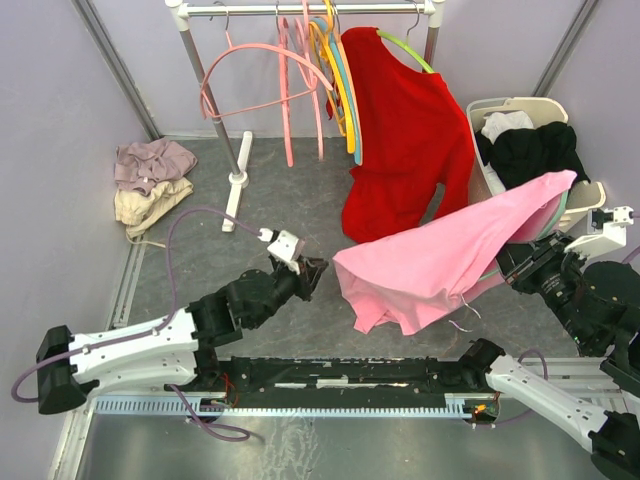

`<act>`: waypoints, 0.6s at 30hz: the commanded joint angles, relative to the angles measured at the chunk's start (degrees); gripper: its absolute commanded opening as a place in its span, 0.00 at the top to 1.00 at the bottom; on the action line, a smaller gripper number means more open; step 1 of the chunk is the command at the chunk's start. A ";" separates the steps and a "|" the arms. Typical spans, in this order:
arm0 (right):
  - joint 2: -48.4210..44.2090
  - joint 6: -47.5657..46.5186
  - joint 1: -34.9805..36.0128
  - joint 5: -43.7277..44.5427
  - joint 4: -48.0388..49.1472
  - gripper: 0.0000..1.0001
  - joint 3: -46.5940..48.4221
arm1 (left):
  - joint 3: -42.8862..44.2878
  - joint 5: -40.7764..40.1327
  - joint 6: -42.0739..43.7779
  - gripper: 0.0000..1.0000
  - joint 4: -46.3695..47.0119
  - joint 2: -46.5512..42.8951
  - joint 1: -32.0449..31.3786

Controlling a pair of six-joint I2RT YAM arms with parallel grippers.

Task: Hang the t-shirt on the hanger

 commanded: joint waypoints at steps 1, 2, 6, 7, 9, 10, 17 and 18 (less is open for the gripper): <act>0.11 1.63 1.02 2.33 6.17 0.99 1.41 | -6.48 8.30 0.32 0.72 4.43 -6.26 0.09; 0.36 1.71 1.15 2.23 6.37 0.99 1.70 | -7.39 8.81 0.54 0.69 5.13 -7.00 0.12; 1.94 2.35 1.35 1.01 6.80 0.99 3.62 | -9.02 11.33 1.28 0.65 8.84 -5.95 0.14; 2.64 2.53 1.36 0.59 6.89 0.99 4.12 | -9.22 11.81 1.39 0.64 10.02 -5.30 0.10; 3.34 2.98 1.39 -0.24 7.07 0.99 5.14 | -9.74 12.54 1.63 0.61 12.91 -3.77 0.09; 3.54 3.21 1.36 -0.56 7.29 0.99 5.29 | -9.79 12.80 1.76 0.60 14.50 -3.09 0.09; 4.76 4.37 1.37 -2.72 7.19 0.99 7.62 | -8.52 10.72 2.83 0.57 18.96 2.11 0.09; 4.95 4.40 1.42 -2.94 6.98 0.99 8.01 | -8.31 8.80 2.90 0.57 18.97 2.62 0.12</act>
